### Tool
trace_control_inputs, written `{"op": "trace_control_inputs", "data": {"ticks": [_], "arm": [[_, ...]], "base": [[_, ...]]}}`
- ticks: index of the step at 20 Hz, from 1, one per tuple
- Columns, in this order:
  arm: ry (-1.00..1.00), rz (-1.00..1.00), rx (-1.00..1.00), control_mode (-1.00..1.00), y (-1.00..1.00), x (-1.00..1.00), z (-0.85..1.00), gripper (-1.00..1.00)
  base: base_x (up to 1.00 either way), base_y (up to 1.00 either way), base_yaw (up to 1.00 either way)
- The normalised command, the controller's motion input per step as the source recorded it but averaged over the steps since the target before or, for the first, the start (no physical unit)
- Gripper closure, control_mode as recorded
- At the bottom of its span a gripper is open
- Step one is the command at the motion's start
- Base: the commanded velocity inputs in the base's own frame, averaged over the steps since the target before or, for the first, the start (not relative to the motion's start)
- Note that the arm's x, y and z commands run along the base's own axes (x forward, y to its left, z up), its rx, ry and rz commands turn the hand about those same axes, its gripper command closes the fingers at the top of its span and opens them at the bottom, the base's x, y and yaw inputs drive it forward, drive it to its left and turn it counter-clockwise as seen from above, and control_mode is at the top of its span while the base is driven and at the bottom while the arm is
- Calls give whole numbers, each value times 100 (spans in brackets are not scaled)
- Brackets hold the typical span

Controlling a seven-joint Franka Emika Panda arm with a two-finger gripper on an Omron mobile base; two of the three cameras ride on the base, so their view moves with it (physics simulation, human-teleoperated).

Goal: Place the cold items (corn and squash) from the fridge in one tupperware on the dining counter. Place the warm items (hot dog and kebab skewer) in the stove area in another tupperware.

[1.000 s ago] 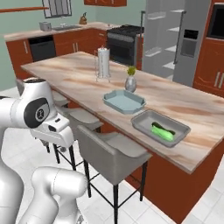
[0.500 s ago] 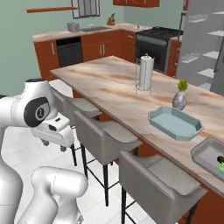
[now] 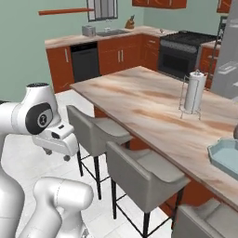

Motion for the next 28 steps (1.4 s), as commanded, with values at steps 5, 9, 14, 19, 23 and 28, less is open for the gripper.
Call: {"op": "trace_control_inputs", "data": {"ticks": [5,9,14,19,23,28], "arm": [[0,0,0,100,0,0,0,-100],[0,0,0,100,0,0,0,-100],[0,0,0,100,0,0,0,-100],[0,0,0,100,0,0,0,-100],[0,0,0,100,0,0,0,-100],[0,0,0,100,0,0,0,-100]], "base": [[63,100,-27],[41,100,-33],[24,100,-39],[12,100,-44],[1,100,-39],[0,100,-29]]}}
